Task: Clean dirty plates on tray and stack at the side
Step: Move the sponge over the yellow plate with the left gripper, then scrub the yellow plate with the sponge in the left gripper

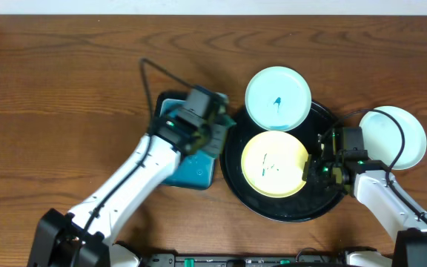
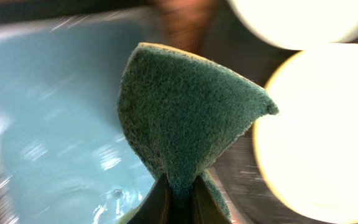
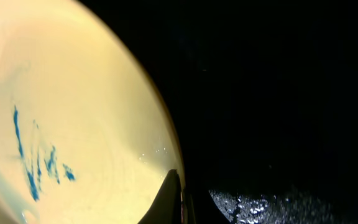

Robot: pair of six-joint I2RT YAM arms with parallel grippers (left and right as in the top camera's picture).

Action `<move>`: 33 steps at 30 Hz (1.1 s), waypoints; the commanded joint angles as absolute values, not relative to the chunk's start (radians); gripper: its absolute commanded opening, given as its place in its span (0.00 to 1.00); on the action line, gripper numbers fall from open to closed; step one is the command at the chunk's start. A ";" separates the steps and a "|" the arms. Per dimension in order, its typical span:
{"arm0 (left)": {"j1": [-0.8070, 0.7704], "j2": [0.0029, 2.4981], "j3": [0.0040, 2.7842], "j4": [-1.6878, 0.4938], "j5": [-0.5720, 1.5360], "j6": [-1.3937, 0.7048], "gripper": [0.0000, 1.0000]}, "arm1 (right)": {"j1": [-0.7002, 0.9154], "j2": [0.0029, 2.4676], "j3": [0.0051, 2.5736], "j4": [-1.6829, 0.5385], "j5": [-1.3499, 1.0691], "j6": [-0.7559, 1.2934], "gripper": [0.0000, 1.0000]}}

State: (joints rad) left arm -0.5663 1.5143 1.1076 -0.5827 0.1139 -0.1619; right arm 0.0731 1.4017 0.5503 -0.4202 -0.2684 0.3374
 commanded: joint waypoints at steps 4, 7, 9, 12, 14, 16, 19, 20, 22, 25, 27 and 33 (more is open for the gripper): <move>-0.731 1.562 1.137 -0.490 0.131 -0.311 0.08 | 0.183 1.412 0.540 -0.434 -0.281 0.424 0.01; -0.795 1.617 1.137 -0.450 0.132 -0.371 0.07 | 0.221 1.412 0.539 -0.438 -0.281 0.432 0.01; -0.837 1.652 1.137 -0.416 0.132 -0.377 0.08 | 0.231 1.412 0.539 -0.438 -0.281 0.448 0.01; -0.879 1.692 1.137 -0.374 0.131 -0.380 0.07 | 0.236 1.412 0.540 -0.437 -0.281 0.457 0.01; -0.904 1.722 1.137 -0.349 0.131 -0.382 0.08 | 0.237 1.412 0.539 -0.438 -0.281 0.457 0.01; -0.920 1.757 1.137 -0.333 0.131 -0.423 0.08 | 0.237 1.412 0.539 -0.439 -0.281 0.456 0.01; -0.921 1.819 1.135 -0.331 0.130 -0.463 0.08 | 0.237 1.412 0.539 -0.443 -0.281 0.456 0.01; -0.921 1.834 1.135 -0.334 0.130 -0.463 0.08 | 0.237 1.412 0.540 -0.445 -0.281 0.456 0.01; -0.920 1.867 1.135 -0.345 0.109 -0.462 0.08 | 0.237 1.412 0.539 -0.447 -0.281 0.456 0.01; -0.910 1.887 1.134 -0.381 0.025 -0.462 0.08 | 0.237 1.412 0.539 -0.453 -0.281 0.456 0.01; -0.892 1.890 1.134 -0.419 -0.036 -0.463 0.08 | 0.237 1.412 0.539 -0.457 -0.281 0.456 0.01; -0.796 1.890 1.134 -0.505 -0.071 -0.489 0.07 | 0.237 1.412 0.539 -0.457 -0.281 0.456 0.01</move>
